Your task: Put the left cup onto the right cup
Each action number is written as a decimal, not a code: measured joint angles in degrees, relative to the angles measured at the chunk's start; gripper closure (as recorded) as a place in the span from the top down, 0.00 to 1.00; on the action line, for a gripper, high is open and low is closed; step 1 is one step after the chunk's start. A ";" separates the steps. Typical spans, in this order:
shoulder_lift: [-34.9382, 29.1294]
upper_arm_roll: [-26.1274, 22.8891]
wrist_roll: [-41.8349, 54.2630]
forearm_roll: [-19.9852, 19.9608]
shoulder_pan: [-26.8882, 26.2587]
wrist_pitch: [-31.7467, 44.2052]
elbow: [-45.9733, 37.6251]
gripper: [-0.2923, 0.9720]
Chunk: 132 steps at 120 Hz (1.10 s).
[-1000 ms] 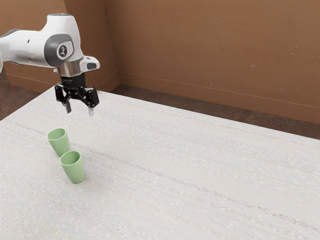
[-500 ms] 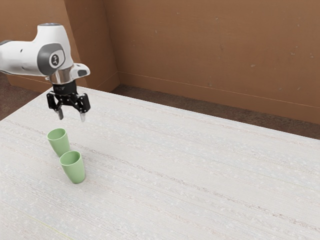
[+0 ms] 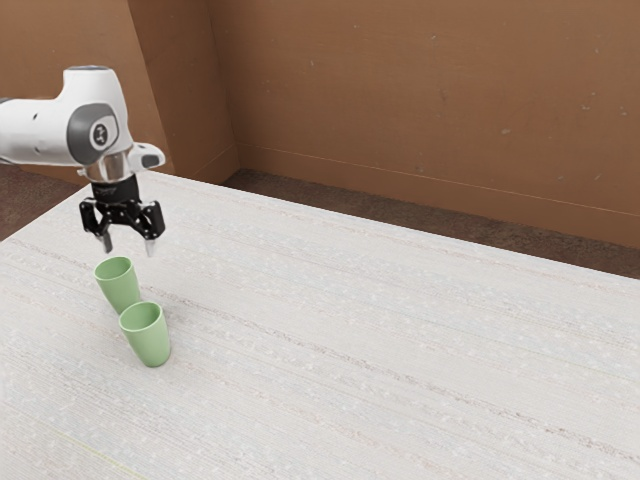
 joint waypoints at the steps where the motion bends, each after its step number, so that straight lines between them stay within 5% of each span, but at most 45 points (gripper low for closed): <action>1: 0.03 0.00 0.04 0.00 0.07 0.04 0.00 0.71; 132: 10.40 -2.00 6.91 0.03 5.49 4.50 6.94 0.71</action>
